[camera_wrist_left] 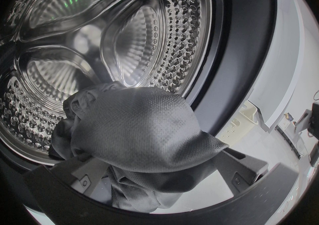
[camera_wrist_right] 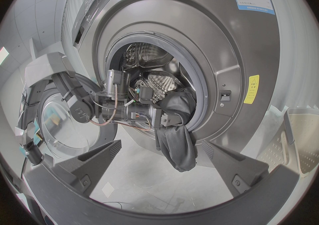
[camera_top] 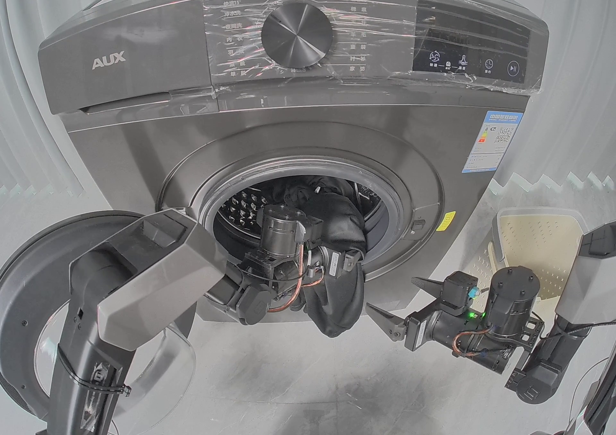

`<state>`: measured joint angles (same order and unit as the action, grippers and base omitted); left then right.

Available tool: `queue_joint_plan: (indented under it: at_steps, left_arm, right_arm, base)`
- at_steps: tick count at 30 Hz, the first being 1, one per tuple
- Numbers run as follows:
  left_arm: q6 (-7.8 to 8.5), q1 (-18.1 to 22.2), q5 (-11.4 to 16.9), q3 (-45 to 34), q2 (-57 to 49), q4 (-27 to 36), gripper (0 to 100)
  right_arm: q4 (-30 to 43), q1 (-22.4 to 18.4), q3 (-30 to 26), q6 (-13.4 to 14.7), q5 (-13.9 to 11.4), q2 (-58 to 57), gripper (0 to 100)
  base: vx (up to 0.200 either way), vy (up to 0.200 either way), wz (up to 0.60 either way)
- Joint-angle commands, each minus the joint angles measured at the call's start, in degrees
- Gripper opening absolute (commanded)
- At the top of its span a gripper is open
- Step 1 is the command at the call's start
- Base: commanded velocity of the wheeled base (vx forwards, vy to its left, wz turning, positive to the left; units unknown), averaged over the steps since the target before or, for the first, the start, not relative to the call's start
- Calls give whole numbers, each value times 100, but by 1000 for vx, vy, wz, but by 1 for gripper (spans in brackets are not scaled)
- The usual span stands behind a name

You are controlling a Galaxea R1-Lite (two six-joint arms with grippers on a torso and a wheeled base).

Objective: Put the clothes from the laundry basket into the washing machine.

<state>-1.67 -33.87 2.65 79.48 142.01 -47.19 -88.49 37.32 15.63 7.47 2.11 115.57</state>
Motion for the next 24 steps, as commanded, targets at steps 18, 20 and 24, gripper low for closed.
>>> queue_joint_plan:
  at_steps: [18, 20, 24]
  left_arm:
    - [-475, 372, -985, 2449, 1127, -326, 0]
    - [-475, 442, -1073, 2722, 1198, -300, 0]
    - [-466, 556, -1284, 3231, 1338, -282, 0]
  right_arm:
    - [-1, 30, 2, 0, 0, 10, 100]
    - [-1, 30, 2, 0, 0, 10, 100]
    - [-1, 30, 10, 0, 0, 54, 100]
  base:
    - [0, 0, 0]
    - [0, 0, 0]
    - [0, 0, 0]
